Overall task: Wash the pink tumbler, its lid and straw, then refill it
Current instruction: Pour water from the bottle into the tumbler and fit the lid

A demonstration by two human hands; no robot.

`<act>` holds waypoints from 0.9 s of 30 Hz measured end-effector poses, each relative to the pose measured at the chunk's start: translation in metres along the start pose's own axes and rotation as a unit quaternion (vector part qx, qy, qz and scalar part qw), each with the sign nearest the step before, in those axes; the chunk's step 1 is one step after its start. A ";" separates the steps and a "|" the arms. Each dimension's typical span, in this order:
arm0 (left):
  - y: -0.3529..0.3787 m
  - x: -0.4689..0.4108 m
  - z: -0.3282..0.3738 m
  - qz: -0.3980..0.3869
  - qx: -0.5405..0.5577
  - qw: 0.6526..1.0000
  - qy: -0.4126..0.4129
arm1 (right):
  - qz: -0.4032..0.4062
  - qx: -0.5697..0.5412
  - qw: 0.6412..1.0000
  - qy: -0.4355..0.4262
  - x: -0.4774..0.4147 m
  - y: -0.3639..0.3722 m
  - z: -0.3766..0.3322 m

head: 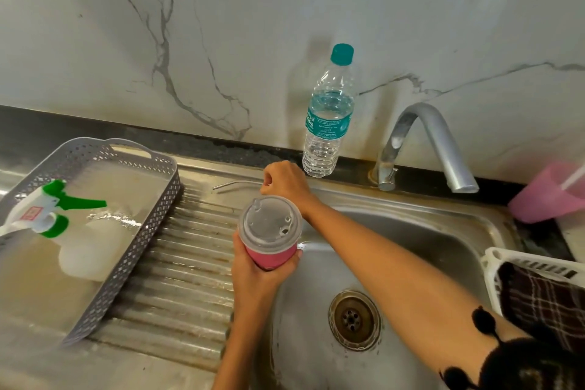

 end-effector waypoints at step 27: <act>0.070 0.081 0.021 -0.134 -0.046 0.990 -0.005 | 0.200 -0.403 0.893 -0.003 0.302 -0.189 0.069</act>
Point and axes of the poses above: each hand's wrist, its own x-axis away from the middle knuckle, its own y-axis out of the palm, z = x × y, the point moved 3 cm from there along -x, towards the middle knuckle, and after that the axes turned 8 degrees about y, right-handed, at the moved point
